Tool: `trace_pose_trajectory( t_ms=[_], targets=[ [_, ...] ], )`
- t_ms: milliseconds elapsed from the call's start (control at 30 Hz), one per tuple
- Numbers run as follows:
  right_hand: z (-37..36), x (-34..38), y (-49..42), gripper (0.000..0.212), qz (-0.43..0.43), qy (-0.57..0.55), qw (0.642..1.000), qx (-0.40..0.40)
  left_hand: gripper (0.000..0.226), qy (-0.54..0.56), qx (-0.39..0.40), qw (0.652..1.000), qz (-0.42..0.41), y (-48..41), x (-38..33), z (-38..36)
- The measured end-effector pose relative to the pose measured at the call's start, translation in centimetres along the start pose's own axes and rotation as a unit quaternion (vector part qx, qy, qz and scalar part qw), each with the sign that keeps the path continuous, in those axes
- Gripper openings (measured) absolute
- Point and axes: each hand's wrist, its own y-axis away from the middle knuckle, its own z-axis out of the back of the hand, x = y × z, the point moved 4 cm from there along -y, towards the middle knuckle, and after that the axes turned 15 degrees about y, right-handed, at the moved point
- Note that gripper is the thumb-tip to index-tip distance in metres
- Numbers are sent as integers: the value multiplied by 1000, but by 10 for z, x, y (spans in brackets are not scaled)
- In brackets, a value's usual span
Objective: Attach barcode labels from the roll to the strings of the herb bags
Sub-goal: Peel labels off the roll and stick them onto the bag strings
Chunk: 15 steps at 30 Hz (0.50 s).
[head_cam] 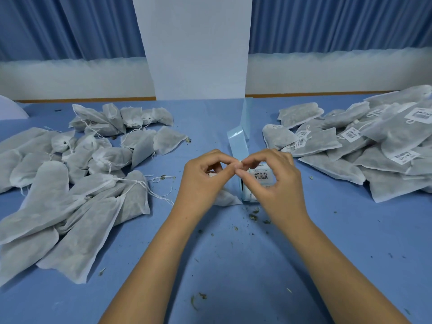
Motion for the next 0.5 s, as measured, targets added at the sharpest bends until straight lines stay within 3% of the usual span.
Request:
trace_pose_trajectory(
  t_ms=[300,500],
  targets=[
    [4,-8,-1,8,32,44,998,-44,20,-14,49,999,6,1,0,-4],
    [7,-29,-7,13,-137,-10,990,-21,13,-66,31,997,9,1,0,3]
  ],
)
